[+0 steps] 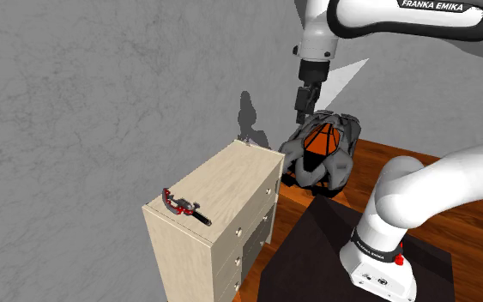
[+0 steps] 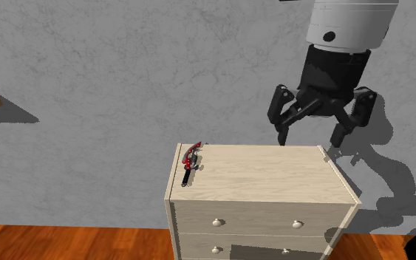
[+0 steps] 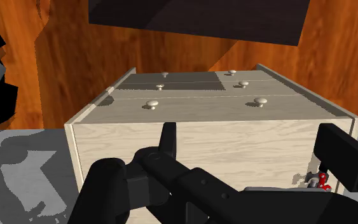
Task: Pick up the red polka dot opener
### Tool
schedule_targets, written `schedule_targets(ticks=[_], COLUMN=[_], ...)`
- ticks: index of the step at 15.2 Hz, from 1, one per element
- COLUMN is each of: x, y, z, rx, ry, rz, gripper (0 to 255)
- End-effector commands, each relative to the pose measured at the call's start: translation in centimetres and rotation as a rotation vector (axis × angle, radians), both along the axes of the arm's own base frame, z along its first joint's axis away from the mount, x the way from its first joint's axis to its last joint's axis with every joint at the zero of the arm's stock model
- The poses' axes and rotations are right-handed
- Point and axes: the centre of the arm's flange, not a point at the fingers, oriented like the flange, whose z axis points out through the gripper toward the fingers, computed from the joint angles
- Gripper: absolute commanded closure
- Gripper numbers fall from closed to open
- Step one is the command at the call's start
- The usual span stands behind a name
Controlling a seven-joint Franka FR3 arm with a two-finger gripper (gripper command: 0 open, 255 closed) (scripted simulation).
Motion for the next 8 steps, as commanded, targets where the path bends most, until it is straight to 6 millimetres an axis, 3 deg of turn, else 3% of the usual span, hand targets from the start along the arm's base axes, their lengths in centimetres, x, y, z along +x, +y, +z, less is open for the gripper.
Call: schedule_targets(ticks=[1,8], x=[0.0,4.5], y=[0.0,6.5], z=[0.0,-5.1], rx=[0.0,-0.011], ry=[0.0,0.001], rz=[0.0,-0.044], gripper=[0,0])
